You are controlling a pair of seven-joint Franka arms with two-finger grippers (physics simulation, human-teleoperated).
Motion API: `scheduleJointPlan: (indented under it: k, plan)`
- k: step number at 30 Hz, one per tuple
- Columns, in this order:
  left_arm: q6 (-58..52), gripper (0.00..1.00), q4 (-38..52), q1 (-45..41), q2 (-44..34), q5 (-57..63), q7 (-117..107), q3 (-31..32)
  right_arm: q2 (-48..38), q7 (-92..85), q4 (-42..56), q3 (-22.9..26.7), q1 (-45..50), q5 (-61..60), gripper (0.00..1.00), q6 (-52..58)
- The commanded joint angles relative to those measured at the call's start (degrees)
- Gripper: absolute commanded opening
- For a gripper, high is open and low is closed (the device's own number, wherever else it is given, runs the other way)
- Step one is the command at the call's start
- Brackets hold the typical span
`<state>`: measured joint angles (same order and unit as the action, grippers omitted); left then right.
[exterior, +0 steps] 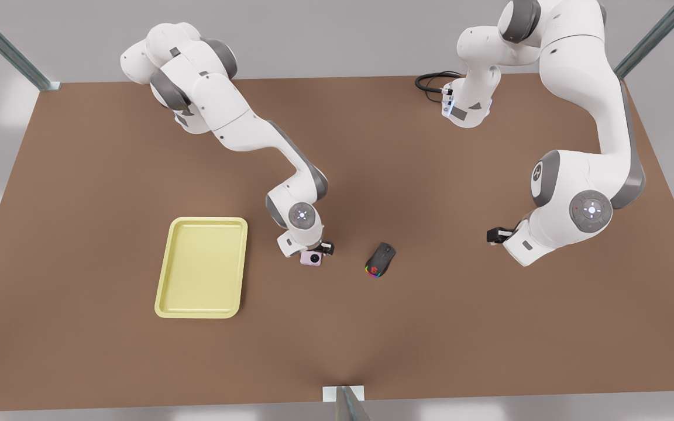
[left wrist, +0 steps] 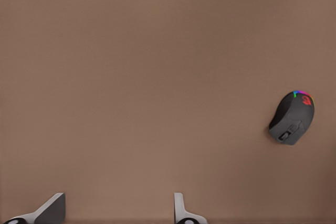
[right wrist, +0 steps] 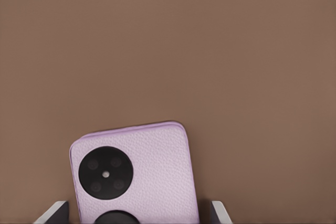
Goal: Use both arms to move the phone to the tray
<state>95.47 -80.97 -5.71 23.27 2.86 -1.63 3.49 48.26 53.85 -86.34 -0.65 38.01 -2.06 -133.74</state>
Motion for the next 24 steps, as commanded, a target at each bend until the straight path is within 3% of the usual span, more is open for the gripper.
scheduleJointPlan:
  k: [1,9,11,24]
  plan:
    - [-0.02,1.00,0.02,0.00,-0.07,0.04,1.11,0.03,-0.01,0.55,0.03,-0.05,0.05,-0.05,1.00,-0.03]
    - [-0.02,1.00,-0.06,0.00,-0.07,0.04,1.19,0.03,0.08,-0.68,-0.41,-0.14,0.05,0.04,1.00,-0.47]
    - [-0.02,1.00,-0.06,0.00,-0.07,0.04,1.19,0.03,0.08,-2.26,-0.32,-0.14,-0.04,-0.05,0.92,-0.38]
    - [-0.02,1.00,-0.06,0.00,-0.07,0.04,1.11,0.03,-0.01,-2.70,-0.32,-0.14,-0.13,-0.05,0.75,-0.12]
